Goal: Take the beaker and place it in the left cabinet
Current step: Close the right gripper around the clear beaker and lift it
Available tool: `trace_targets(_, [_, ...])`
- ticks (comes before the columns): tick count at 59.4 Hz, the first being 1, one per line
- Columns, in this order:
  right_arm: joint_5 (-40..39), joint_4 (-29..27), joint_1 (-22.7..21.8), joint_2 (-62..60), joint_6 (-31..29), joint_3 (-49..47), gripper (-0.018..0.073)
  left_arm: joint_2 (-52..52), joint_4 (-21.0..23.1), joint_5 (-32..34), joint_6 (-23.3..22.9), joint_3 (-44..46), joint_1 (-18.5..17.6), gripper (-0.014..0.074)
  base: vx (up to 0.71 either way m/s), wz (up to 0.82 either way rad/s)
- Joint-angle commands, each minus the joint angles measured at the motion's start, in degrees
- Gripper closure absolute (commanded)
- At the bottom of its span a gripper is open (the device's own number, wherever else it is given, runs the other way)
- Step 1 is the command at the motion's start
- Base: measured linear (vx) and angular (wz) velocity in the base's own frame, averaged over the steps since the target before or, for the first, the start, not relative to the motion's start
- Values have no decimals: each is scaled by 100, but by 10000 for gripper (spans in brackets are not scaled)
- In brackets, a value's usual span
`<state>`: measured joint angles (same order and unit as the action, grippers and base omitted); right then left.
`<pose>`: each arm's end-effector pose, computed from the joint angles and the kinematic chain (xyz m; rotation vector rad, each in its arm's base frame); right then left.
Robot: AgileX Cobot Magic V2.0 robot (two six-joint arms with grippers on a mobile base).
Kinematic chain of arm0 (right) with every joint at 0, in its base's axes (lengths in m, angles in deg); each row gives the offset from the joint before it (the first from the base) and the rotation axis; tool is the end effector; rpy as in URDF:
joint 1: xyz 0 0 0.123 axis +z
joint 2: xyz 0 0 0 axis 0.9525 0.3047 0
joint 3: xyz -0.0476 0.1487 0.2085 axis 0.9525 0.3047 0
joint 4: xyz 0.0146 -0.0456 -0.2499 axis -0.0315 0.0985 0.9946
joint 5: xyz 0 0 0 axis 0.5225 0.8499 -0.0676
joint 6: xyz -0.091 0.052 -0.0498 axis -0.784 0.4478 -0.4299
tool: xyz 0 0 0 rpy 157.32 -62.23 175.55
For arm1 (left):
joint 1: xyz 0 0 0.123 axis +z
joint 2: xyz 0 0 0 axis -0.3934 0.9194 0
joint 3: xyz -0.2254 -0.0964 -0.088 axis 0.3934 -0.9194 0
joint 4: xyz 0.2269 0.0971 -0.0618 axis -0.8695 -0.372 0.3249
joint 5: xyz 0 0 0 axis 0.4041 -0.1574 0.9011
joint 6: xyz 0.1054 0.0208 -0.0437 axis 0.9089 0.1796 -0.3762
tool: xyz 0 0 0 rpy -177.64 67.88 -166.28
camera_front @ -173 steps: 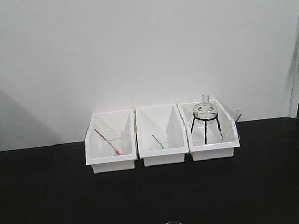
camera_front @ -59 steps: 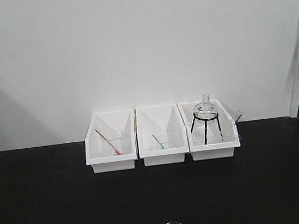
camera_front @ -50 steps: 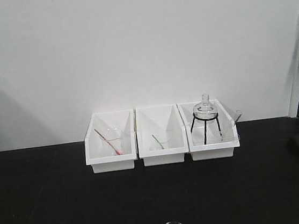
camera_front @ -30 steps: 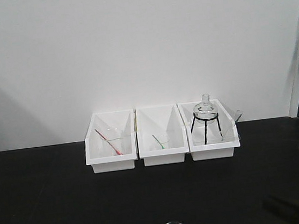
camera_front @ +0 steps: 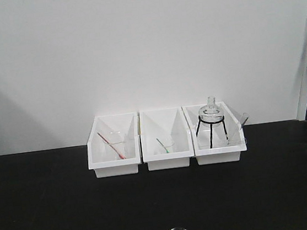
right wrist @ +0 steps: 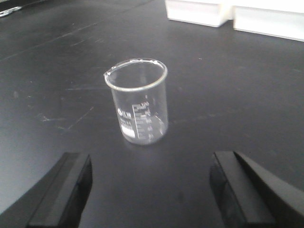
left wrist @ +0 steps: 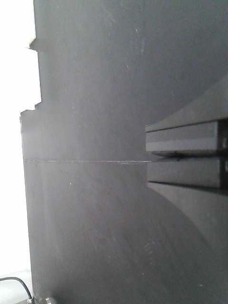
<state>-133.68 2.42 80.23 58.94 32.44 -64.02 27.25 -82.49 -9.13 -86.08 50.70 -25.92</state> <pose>0.2399 0.1061 0.0855 -0.6521 1.8129 0.6811 0.1043 0.0024 0.1666 -0.0149 1.8493 0.0125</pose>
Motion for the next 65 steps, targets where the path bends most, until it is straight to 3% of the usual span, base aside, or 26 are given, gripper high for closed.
trace_targets(1, [-1234,15,187,182,-77,-486,6,-56,-19,429,-23,89,-31,593,0,0])
trace_targets(20, [-1229,-179,741,1155,-39,-1670,6,-56,-19,429,-23,89,-31,593,0,0])
trace_targets(38, [-1229,-202,818,1808,84,-2498,6,-56,-19,429,-23,89,-31,593,0,0])
trace_targets(58, [-1229,-172,942,2246,648,-3352,7,-56,-19,429,-23,89,-31,593,0,0])
trace_targets(65, [-1182,-236,1080,2277,636,-3463,44,-56,-19,429,-23,89,-31,593,0,0])
